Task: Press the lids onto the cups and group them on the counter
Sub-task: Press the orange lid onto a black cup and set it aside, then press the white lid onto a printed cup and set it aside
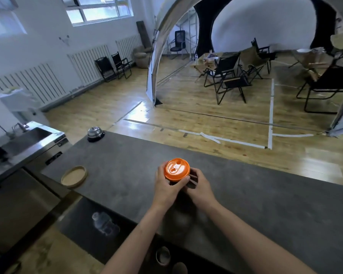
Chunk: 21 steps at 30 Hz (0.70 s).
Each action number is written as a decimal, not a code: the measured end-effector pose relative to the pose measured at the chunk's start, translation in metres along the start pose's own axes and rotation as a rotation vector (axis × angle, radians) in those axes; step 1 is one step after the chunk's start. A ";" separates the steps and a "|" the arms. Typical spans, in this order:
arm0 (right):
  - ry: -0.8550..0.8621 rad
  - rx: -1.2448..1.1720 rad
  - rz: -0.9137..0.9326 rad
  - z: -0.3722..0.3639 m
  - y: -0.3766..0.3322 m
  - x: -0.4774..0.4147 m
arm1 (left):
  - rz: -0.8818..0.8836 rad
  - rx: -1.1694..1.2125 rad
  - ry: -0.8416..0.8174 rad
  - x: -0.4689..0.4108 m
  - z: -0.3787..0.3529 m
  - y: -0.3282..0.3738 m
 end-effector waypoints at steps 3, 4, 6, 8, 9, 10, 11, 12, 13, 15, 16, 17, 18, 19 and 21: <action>0.022 -0.021 -0.032 -0.008 0.005 -0.037 | -0.040 -0.032 0.000 -0.038 -0.001 -0.005; 0.026 -0.018 -0.045 -0.010 0.006 -0.048 | -0.042 -0.034 -0.001 -0.049 -0.003 -0.006; 0.022 -0.008 -0.060 -0.012 0.008 -0.069 | -0.028 -0.023 0.001 -0.068 -0.005 -0.008; 0.015 -0.015 -0.066 -0.015 0.010 -0.086 | -0.017 -0.014 0.005 -0.084 -0.006 -0.011; 0.016 -0.020 -0.065 -0.016 0.011 -0.092 | -0.014 -0.013 0.002 -0.089 -0.007 -0.012; 0.020 -0.019 -0.065 -0.017 0.013 -0.097 | -0.013 -0.022 -0.005 -0.093 -0.008 -0.012; 0.028 -0.020 -0.065 -0.018 0.014 -0.100 | -0.018 -0.043 -0.017 -0.096 -0.009 -0.012; 0.033 -0.014 -0.066 -0.018 0.015 -0.102 | -0.016 -0.064 -0.028 -0.097 -0.010 -0.012; 0.033 -0.012 -0.066 -0.018 0.015 -0.103 | -0.017 -0.081 -0.027 -0.098 -0.011 -0.012; 0.026 -0.015 -0.063 -0.015 0.016 -0.102 | -0.002 -0.078 -0.026 -0.095 -0.011 -0.014; 0.027 -0.016 -0.058 -0.012 0.016 -0.100 | 0.019 -0.063 -0.038 -0.092 -0.010 -0.015; 0.028 -0.015 -0.055 -0.008 0.015 -0.096 | 0.042 -0.035 -0.055 -0.086 -0.009 -0.015; 0.029 -0.014 -0.052 -0.002 0.014 -0.090 | 0.073 0.017 -0.063 -0.076 -0.009 -0.015; 0.034 -0.013 -0.045 0.005 0.012 -0.083 | 0.106 0.090 -0.047 -0.065 -0.009 -0.014; 0.054 -0.007 -0.019 0.025 0.008 -0.062 | 0.180 0.243 0.048 -0.033 -0.011 -0.012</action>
Point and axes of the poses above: each hand's wrist, its own x-axis away from the middle knuckle, its own z-axis out of the back of the hand, y = z × x, the point moved 4 cm from there along -x, towards the middle knuckle, and after that the axes turned 11 degrees about -x, right-handed, at the moved point
